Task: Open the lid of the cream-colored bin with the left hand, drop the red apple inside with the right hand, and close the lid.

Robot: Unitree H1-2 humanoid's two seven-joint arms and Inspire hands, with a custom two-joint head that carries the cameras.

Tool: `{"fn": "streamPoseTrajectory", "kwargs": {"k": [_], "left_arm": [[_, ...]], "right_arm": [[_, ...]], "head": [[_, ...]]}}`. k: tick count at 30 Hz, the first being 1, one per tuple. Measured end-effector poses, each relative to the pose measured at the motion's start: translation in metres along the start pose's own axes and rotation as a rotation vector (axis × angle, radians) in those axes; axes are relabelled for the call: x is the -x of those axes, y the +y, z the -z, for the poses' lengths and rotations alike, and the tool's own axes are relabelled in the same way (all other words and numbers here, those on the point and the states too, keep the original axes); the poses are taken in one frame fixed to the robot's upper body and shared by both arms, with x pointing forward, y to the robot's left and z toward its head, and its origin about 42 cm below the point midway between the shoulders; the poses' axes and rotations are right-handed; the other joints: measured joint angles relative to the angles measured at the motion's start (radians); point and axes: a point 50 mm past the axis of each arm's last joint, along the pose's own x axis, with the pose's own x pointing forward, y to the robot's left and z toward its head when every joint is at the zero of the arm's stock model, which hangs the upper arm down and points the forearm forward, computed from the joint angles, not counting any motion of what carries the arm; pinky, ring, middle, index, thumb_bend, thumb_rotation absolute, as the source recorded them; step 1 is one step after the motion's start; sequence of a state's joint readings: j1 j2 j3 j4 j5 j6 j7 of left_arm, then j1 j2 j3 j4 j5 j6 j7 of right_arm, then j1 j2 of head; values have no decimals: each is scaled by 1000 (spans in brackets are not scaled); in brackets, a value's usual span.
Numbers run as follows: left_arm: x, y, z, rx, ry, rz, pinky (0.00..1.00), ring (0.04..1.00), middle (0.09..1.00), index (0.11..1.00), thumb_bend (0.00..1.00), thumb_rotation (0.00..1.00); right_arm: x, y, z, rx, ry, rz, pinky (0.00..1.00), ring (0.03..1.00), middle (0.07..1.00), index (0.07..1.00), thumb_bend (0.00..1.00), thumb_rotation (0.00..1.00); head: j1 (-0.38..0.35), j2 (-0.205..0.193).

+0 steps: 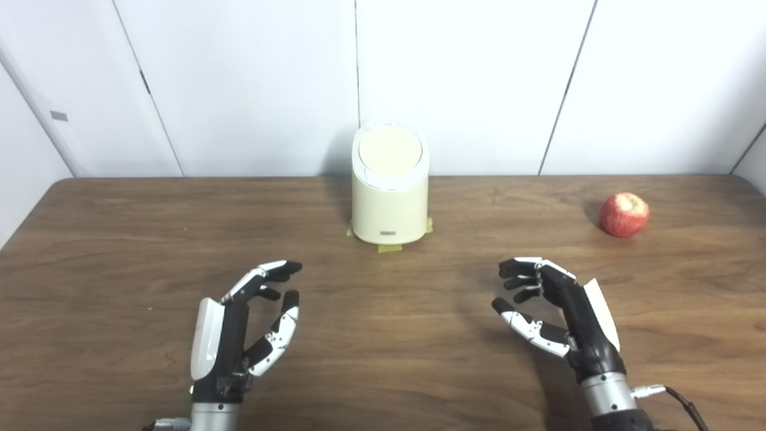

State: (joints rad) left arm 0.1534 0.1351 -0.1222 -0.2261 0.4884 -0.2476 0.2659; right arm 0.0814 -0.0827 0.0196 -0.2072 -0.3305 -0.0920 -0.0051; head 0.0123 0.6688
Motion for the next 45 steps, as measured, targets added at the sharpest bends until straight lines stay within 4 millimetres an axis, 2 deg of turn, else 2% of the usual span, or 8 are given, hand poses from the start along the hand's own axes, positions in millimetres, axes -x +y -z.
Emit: {"fn": "streamPoseTrajectory", "kwargs": {"k": [19, 26, 30, 33, 37, 40, 43, 45], "left_arm": [[0, 0, 0, 1, -4, -5, 575, 698, 711, 686, 204, 388], [-2, 1, 2, 8, -1, -8, 579, 698, 715, 693, 198, 409], [-2, 2, 3, 14, 3, -13, 583, 698, 733, 715, 244, 345], [-5, 4, 5, -2, 27, -14, 581, 711, 752, 740, 323, 376], [-33, 17, 8, -52, 87, -30, 646, 759, 788, 781, 449, 465], [-75, 26, -9, -56, 45, -56, 702, 804, 826, 814, 544, 505], [-121, 32, -32, -52, -18, -71, 594, 703, 812, 836, 605, 529], [-146, 36, -46, -74, -53, -76, 624, 755, 837, 846, 616, 552]], "right_arm": [[0, 1, 0, 5, -16, -3, 506, 613, 647, 634, 259, 216], [0, 5, 3, 2, -4, -6, 506, 613, 645, 634, 257, 178], [0, 9, 8, 2, 11, -18, 514, 619, 652, 639, 262, 213], [-1, 9, 10, -1, 15, -13, 511, 616, 653, 642, 264, 219], [-2, 8, 12, 5, 4, -6, 504, 608, 648, 642, 264, 222], [-5, 9, 12, 9, 1, -11, 505, 607, 649, 646, 268, 233], [-7, 10, 11, 5, -2, -13, 501, 605, 647, 644, 269, 200], [-9, 11, 11, -1, -5, -14, 497, 602, 646, 640, 269, 187]], "head": [[2, -8], [-6, -12], [-3, -21], [6, -26], [5, -29], [12, -34], [20, -40], [21, -41]]}}
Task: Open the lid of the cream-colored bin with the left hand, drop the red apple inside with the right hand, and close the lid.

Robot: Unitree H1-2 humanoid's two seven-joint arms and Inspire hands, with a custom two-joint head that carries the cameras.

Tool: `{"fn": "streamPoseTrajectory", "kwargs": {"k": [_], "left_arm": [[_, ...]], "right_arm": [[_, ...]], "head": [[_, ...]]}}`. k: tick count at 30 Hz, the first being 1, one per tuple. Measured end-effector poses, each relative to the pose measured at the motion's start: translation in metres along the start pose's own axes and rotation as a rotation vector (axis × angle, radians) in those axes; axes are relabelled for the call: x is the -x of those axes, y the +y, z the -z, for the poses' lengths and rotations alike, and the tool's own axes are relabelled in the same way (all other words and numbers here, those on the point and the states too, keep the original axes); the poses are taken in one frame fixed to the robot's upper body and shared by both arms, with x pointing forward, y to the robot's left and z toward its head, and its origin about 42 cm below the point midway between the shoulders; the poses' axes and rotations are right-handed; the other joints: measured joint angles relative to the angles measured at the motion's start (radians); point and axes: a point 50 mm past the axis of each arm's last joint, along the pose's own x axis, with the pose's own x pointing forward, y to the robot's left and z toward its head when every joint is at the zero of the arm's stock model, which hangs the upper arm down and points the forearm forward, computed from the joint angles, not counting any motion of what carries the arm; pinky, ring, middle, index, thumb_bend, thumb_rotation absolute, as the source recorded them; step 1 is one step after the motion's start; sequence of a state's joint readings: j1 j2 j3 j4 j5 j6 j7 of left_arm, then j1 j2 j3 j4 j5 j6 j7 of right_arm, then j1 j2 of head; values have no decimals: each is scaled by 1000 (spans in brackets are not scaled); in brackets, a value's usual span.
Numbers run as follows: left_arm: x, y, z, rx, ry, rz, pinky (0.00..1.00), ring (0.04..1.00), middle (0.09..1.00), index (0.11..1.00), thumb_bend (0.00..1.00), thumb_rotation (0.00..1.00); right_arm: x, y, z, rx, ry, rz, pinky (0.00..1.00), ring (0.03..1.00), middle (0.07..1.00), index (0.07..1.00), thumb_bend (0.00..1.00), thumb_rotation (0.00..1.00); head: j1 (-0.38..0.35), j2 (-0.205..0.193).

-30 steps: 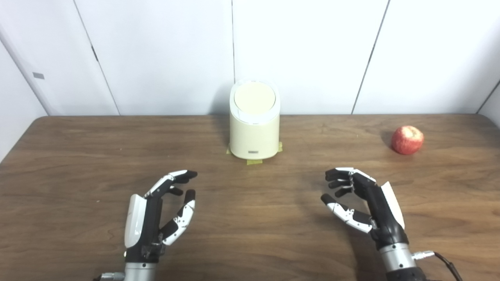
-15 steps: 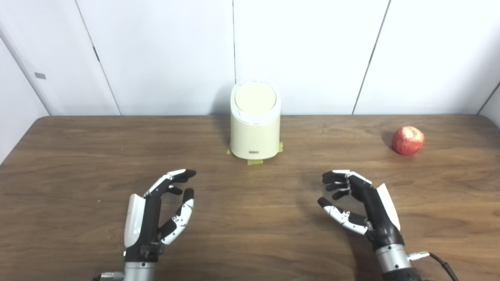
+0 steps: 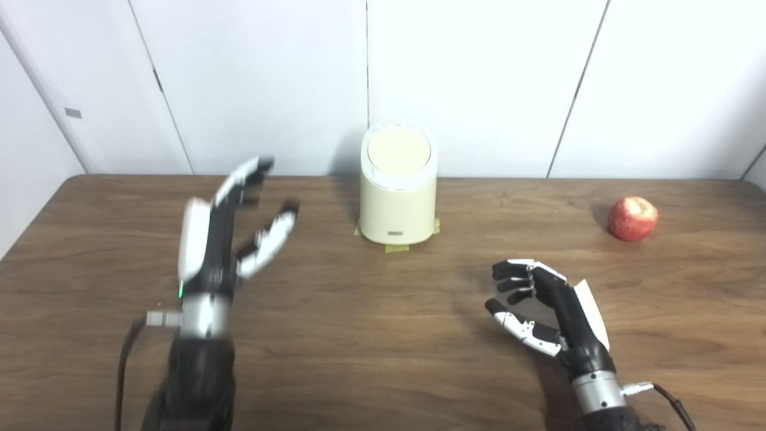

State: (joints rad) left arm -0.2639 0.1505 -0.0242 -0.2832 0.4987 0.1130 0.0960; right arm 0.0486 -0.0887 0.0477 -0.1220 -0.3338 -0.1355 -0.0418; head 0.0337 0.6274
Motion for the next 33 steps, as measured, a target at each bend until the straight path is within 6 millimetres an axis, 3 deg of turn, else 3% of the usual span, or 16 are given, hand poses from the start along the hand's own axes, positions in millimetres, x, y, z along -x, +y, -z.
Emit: {"fn": "streamPoseTrajectory", "kwargs": {"k": [4, 7, 15, 19, 24, 33], "left_arm": [[-38, 3, -15, -61, -22, 2, 704, 821, 859, 852, 642, 547], [-62, -2, -21, -95, -13, 1, 644, 787, 849, 849, 654, 525], [-105, -31, -40, -169, -14, 49, 683, 833, 906, 886, 745, 511], [-112, -44, -44, -197, -11, 79, 683, 826, 898, 885, 752, 513], [-116, -60, -28, -247, 21, 119, 708, 842, 895, 882, 747, 501], [-124, -77, -22, -290, 11, 143, 717, 857, 891, 868, 866, 392]], "right_arm": [[-4, 2, 0, -4, -4, -1, 501, 603, 647, 641, 271, 222], [-5, 2, 1, 2, -5, -3, 504, 606, 651, 645, 270, 262], [-7, 3, 0, 9, -10, -10, 513, 612, 655, 649, 271, 285], [-7, 4, -1, 14, -12, -6, 513, 612, 654, 647, 269, 236], [-8, 5, -1, 22, -13, -2, 513, 612, 651, 644, 270, 155], [-11, 7, -2, 41, -21, 2, 512, 604, 643, 638, 275, 142]], "head": [[-5, -5], [-5, -8], [-14, -11], [-20, -14], [-20, -12], [-25, -20]]}}
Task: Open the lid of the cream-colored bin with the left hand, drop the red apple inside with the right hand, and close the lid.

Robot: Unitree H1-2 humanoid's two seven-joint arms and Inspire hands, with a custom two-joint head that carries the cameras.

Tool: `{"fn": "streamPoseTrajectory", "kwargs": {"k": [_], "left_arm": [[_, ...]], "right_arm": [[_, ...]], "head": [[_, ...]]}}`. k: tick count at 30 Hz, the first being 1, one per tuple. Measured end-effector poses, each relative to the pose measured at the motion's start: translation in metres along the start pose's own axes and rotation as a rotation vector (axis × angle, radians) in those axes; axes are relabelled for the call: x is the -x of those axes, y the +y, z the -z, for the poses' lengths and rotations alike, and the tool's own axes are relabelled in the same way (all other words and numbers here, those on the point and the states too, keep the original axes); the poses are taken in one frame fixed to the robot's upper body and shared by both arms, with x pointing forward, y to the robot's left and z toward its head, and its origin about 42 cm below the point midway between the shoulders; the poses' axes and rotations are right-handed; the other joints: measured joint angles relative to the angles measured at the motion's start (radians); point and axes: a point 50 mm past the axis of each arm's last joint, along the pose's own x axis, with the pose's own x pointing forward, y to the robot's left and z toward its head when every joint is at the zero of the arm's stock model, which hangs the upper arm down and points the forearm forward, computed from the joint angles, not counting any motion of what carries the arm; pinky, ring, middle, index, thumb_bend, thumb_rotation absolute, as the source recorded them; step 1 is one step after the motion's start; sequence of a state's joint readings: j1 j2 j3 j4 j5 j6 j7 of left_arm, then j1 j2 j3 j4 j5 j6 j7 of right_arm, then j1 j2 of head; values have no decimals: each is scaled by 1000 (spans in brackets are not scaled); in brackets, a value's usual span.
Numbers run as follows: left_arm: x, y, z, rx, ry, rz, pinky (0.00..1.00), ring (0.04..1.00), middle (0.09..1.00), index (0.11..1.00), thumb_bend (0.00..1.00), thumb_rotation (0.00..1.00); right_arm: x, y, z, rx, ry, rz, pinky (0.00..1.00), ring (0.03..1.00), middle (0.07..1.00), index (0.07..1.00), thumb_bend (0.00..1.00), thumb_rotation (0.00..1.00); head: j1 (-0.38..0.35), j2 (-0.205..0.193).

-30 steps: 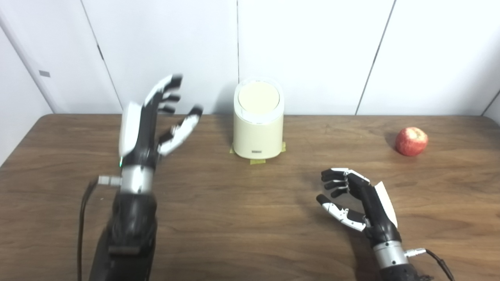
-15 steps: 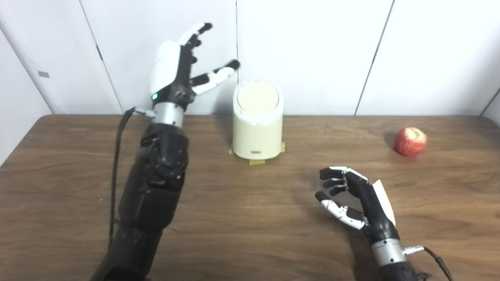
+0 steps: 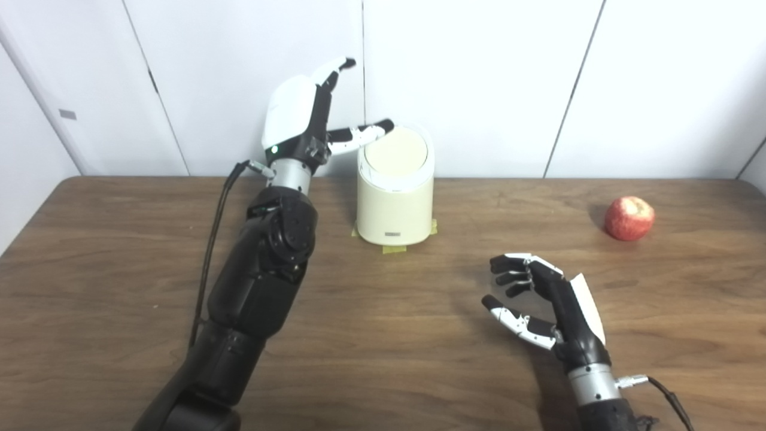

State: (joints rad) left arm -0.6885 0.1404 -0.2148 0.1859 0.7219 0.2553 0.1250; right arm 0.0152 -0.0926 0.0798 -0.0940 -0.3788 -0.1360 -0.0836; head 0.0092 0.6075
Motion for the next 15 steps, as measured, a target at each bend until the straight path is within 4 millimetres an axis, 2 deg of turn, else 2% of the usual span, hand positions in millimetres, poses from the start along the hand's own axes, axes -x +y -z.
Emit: {"fn": "streamPoseTrajectory", "kwargs": {"k": [4, 15], "left_arm": [[-1, -7, 2, -8, 4, 4, 750, 869, 898, 867, 890, 352], [-1, -21, 8, -47, 15, 33, 777, 868, 894, 874, 885, 354]], "right_arm": [[-1, 1, 0, 3, -2, -1, 516, 607, 643, 638, 274, 140], [-3, 2, 0, 19, -12, -10, 509, 604, 640, 634, 277, 137]], "head": [[0, 0], [-5, -5]]}}
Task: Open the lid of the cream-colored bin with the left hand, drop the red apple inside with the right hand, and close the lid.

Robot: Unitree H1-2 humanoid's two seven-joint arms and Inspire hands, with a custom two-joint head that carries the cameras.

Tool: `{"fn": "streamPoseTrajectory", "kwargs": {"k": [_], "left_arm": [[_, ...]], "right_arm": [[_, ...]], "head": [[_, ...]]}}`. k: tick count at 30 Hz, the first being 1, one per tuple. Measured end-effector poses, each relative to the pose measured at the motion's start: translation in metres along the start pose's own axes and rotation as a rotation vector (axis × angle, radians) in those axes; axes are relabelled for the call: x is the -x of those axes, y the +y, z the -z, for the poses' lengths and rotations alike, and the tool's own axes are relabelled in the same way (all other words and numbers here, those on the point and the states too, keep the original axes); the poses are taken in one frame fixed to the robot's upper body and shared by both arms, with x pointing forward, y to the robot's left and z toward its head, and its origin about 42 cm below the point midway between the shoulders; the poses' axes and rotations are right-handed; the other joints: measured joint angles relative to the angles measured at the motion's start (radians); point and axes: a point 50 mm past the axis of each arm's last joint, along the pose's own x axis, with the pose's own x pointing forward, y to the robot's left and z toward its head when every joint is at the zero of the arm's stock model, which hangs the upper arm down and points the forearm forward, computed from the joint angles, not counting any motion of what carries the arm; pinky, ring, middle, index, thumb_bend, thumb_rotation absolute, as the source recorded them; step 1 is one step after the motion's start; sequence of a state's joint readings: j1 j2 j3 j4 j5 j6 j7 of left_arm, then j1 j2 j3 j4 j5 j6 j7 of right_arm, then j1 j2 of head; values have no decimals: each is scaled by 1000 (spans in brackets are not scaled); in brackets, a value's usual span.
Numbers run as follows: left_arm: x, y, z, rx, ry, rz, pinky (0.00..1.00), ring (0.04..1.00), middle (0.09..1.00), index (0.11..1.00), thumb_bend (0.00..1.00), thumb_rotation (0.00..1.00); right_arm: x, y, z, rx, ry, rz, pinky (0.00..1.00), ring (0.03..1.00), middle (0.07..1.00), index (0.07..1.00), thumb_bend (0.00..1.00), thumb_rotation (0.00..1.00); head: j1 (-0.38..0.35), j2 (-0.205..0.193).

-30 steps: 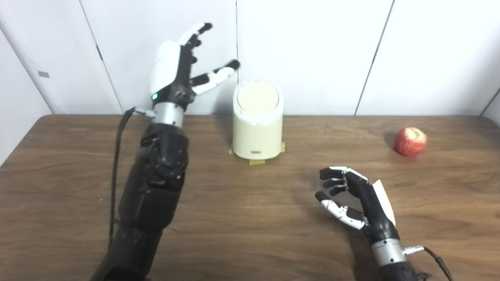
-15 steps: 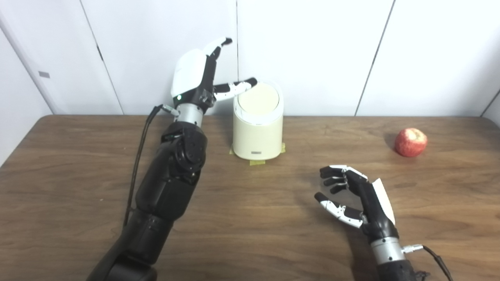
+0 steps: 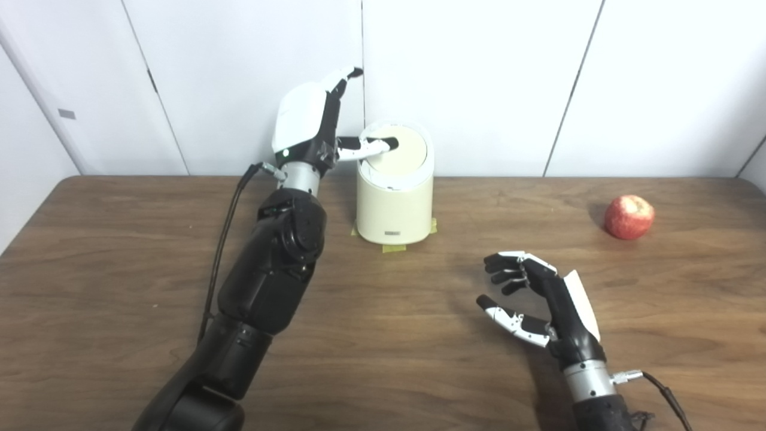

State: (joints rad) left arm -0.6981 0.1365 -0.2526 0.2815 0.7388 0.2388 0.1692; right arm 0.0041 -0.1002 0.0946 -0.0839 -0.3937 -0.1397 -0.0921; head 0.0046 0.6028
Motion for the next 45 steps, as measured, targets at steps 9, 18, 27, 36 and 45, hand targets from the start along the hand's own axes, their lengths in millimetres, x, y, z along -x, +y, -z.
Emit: {"fn": "streamPoseTrajectory", "kwargs": {"k": [9, 18, 27, 36, 45], "left_arm": [[-5, -8, 3, -27, 8, 17, 763, 863, 894, 870, 908, 315], [-5, -22, 13, -56, 40, 35, 814, 888, 892, 870, 901, 264], [-8, -28, 9, -147, 1, 22, 811, 887, 894, 880, 924, 262], [-7, -30, 7, -291, -85, -29, 833, 882, 892, 880, 936, 257], [-7, -30, 2, -421, -183, -44, 940, 921, 910, 906, 1000, 212]], "right_arm": [[0, 1, -1, 2, 6, -1, 518, 614, 650, 643, 277, 137], [0, 2, -1, 4, 7, -3, 510, 607, 647, 643, 273, 127], [0, 3, -1, 8, 5, -8, 504, 609, 650, 644, 269, 178], [0, 3, -2, 7, 4, -9, 503, 606, 648, 644, 270, 156], [1, 3, -2, 8, 7, -10, 507, 608, 649, 645, 273, 205]], "head": [[-8, -3], [-18, -2], [-18, 2], [-25, 3], [-23, 3]]}}
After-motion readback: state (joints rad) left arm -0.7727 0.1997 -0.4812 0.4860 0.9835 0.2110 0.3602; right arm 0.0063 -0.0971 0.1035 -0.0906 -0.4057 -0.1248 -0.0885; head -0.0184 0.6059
